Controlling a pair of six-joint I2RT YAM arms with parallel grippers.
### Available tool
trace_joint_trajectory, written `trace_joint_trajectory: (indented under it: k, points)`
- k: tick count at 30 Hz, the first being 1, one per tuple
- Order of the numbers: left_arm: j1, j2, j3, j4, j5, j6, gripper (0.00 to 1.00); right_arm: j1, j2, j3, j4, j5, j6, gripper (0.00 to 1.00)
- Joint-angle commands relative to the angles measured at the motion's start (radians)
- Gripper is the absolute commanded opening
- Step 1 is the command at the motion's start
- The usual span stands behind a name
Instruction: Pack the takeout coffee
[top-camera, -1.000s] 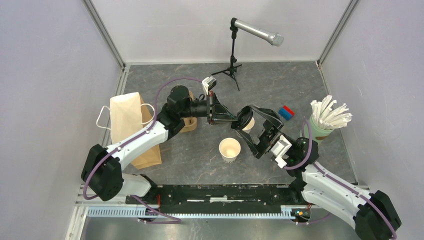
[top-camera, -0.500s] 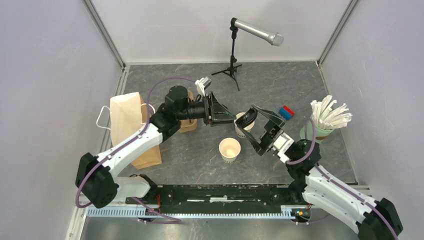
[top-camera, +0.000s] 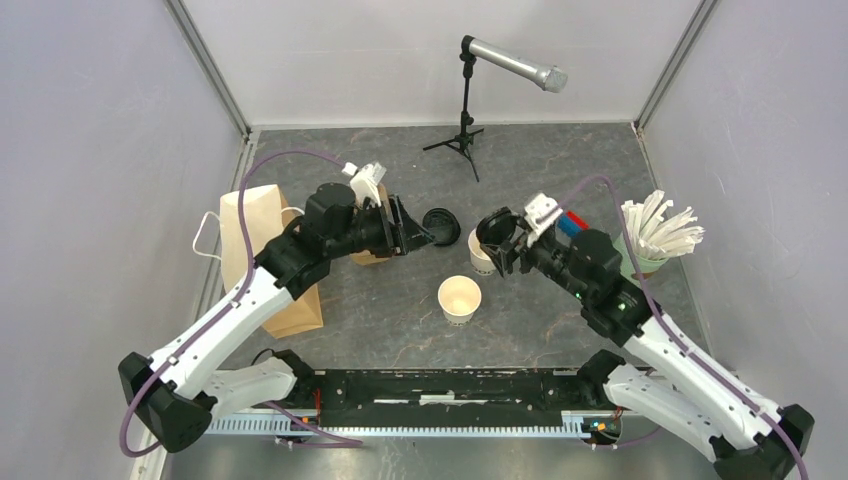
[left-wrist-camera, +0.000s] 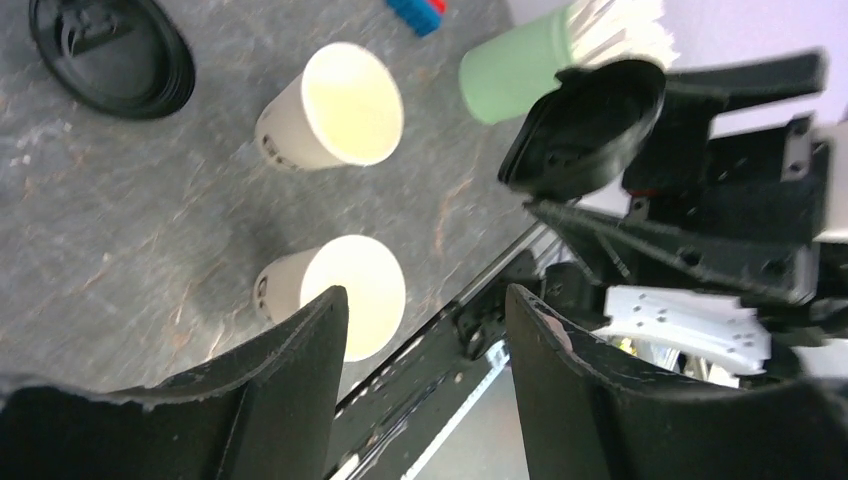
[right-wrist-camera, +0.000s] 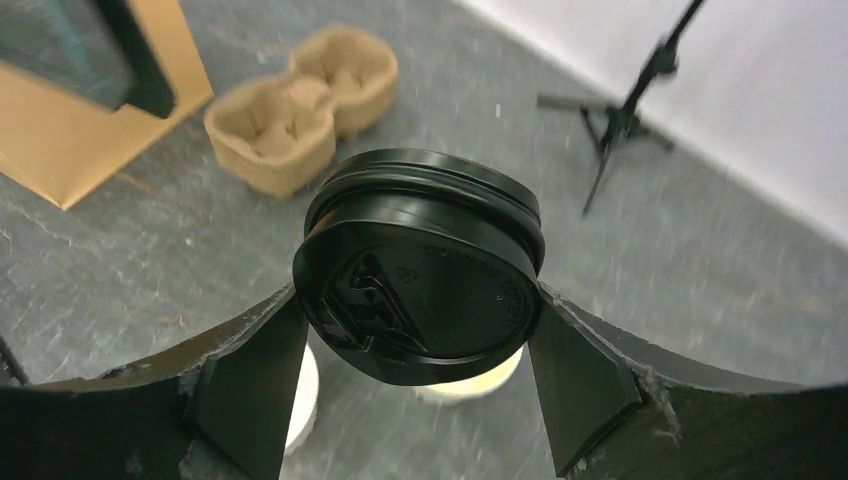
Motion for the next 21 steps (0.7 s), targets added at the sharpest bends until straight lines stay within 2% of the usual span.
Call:
trace_joint_trajectory:
  k: [1,4,7,12,18,21]
  points:
    - [0.001,0.011,-0.053,-0.061,0.014,0.087,0.65,0.004,0.119,0.173,-0.44,0.083,0.178,0.8]
    - [0.001,0.009,-0.08,-0.063,0.027,0.095,0.65,0.008,0.198,0.243,-0.563,0.036,0.232,0.79]
    - [0.0,-0.004,-0.104,-0.058,0.016,0.093,0.64,0.039,0.244,0.283,-0.615,0.033,0.282,0.78]
    - [0.003,-0.026,-0.151,-0.009,-0.04,0.066,0.65,0.123,0.302,0.319,-0.68,0.072,0.344,0.78]
    - [0.022,0.017,-0.154,0.039,-0.006,0.046,0.64,0.235,0.379,0.384,-0.735,0.139,0.4,0.78]
    - [0.066,0.015,-0.182,0.082,0.031,0.014,0.65,0.288,0.432,0.43,-0.76,0.175,0.415,0.79]
